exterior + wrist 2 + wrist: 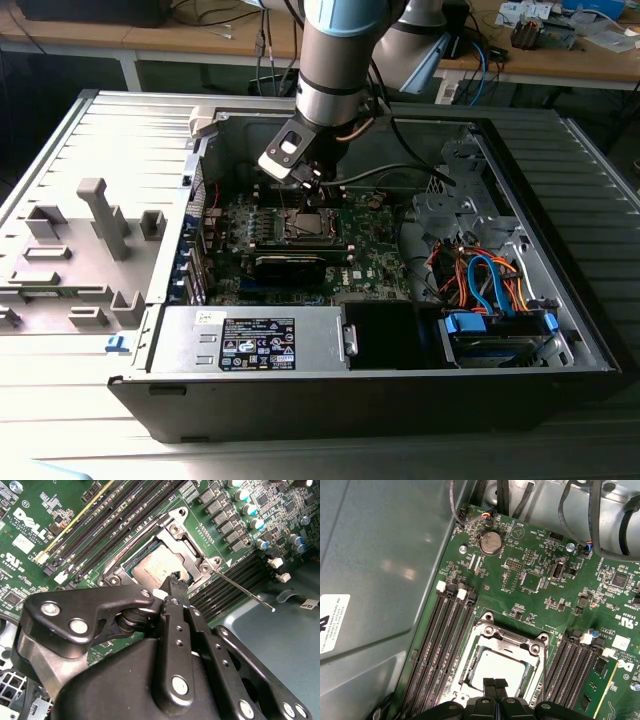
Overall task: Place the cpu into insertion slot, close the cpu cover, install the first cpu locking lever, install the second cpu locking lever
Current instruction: 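Install the first cpu locking lever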
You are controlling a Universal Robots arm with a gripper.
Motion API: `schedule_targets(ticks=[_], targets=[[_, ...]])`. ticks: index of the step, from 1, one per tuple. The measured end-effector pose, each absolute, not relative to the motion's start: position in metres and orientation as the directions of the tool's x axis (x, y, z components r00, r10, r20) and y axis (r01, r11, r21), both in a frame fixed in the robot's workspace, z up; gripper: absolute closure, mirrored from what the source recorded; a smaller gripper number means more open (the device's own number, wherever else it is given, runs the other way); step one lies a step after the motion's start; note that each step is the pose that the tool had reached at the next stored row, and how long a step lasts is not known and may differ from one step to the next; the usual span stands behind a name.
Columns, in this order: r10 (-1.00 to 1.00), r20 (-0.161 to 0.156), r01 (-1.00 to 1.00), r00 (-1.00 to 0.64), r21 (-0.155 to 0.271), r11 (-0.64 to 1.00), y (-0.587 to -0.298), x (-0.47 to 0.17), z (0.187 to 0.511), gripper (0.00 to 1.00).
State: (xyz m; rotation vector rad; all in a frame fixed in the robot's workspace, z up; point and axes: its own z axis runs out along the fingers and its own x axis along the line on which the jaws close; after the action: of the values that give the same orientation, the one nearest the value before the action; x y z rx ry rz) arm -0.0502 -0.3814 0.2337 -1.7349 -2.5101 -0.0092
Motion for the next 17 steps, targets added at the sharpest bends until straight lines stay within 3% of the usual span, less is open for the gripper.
schedule_targets(ticks=[17], targets=[[0.93,0.078,0.93,-0.36,-0.046,0.364,-0.3814,-0.0502,0.2336,0.89]])
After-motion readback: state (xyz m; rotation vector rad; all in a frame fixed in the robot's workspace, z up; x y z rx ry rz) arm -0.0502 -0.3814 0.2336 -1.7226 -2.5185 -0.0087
